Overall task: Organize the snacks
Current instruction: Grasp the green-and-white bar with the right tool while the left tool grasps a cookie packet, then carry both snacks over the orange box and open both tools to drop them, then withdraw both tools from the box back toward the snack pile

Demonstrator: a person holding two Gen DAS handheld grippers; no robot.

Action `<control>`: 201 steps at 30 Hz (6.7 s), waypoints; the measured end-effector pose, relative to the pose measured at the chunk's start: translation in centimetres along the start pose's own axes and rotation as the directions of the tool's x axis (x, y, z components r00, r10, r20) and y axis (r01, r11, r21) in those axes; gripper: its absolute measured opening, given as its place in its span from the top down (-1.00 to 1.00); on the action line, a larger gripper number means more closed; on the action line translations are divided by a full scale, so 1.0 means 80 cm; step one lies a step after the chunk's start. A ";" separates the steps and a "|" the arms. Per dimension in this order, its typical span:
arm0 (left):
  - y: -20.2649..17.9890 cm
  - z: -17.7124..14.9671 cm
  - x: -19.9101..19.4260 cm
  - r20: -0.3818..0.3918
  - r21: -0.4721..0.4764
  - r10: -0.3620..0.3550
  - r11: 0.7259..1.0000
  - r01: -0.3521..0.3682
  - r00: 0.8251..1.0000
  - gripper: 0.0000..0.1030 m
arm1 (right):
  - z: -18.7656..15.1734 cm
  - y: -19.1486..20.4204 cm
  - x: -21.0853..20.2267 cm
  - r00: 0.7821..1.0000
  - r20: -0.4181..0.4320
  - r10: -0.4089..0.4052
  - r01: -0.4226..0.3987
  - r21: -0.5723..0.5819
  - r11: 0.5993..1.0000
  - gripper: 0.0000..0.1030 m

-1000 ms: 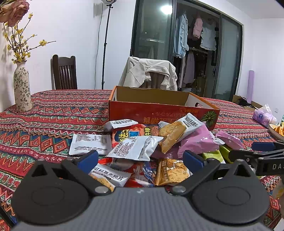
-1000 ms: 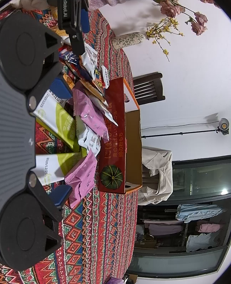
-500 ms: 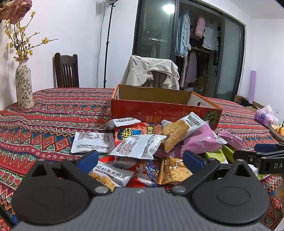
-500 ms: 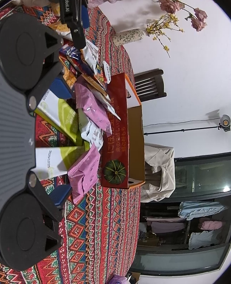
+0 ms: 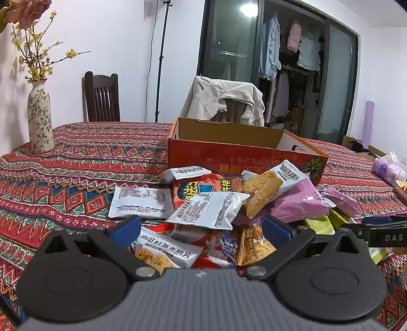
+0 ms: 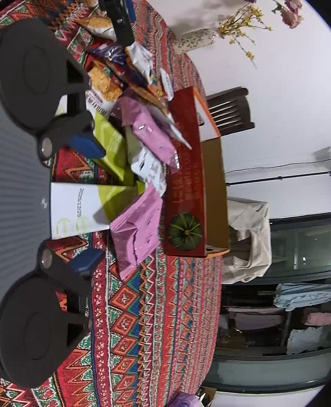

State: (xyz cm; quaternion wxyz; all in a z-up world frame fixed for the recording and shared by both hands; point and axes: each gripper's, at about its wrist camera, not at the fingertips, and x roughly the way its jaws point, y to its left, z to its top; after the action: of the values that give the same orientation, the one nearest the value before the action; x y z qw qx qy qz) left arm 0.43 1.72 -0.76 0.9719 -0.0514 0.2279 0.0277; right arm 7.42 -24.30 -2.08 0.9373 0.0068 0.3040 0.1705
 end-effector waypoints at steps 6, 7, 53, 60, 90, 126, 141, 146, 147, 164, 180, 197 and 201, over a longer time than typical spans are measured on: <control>0.002 0.000 0.003 -0.008 -0.007 0.002 1.000 -0.002 1.000 -1.00 | 0.006 0.003 0.018 0.999 -0.047 -0.005 0.003 -0.028 1.000 -0.09; 0.002 0.000 0.002 -0.009 -0.009 0.003 1.000 -0.003 1.000 -1.00 | 0.007 0.004 0.021 0.999 -0.054 -0.008 0.007 -0.029 1.000 -0.07; 0.040 -0.018 0.010 -0.175 -0.029 0.064 0.997 -0.070 0.982 -0.60 | -0.002 0.031 -0.034 0.989 0.137 0.060 -0.053 -0.052 0.997 0.29; 0.049 -0.022 -0.006 -0.163 -0.073 0.031 0.996 -0.044 0.986 -0.02 | -0.007 0.037 -0.046 0.987 0.149 0.061 -0.053 -0.060 0.997 0.29; 0.014 0.117 0.019 0.066 -0.012 0.016 1.000 -0.016 0.998 0.06 | 0.084 0.030 -0.049 0.961 0.278 0.009 0.010 -0.065 0.998 0.29; -0.009 0.202 0.267 -0.029 -0.036 0.111 0.993 -0.112 0.993 0.00 | 0.230 -0.020 0.195 0.987 0.153 -0.051 0.045 0.043 0.998 0.28; -0.015 0.202 0.243 0.062 -0.027 0.072 0.997 -0.071 0.995 -1.00 | 0.225 -0.016 0.188 0.991 0.127 -0.034 0.031 0.031 0.999 -1.00; -0.012 0.207 0.233 0.068 -0.036 0.066 0.997 -0.063 0.996 -1.00 | 0.227 -0.019 0.177 0.989 0.142 -0.036 0.031 0.043 0.999 -1.00; -0.012 0.209 0.230 0.069 -0.037 0.065 0.997 -0.063 0.995 -1.00 | 0.228 -0.019 0.174 0.989 0.147 -0.034 0.028 0.042 0.999 -1.00; -0.022 0.210 0.130 0.142 -0.003 0.033 0.999 -0.033 0.989 -1.00 | 0.212 0.003 0.063 0.963 0.268 -0.026 0.037 -0.037 0.999 -1.00; -0.015 0.142 0.045 0.118 0.066 -0.003 0.998 -0.005 0.993 -1.00 | 0.122 0.004 -0.009 0.976 0.218 0.014 0.006 -0.094 0.996 -1.00; 0.021 0.051 0.017 0.024 0.021 -0.019 1.000 0.018 1.000 -1.00 | 0.033 0.006 -0.027 0.995 0.099 0.015 -0.009 -0.056 0.998 -1.00; 0.030 0.037 0.011 0.014 -0.007 -0.025 1.000 0.025 1.000 -1.00 | 0.016 0.002 -0.028 0.998 0.069 0.012 -0.009 -0.045 0.999 -1.00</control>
State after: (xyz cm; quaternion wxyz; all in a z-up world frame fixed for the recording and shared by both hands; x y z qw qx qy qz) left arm 2.38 4.43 1.29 0.9736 -0.0576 0.2205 0.0165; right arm 6.40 -24.74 0.26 0.9463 -0.0067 0.2672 0.1819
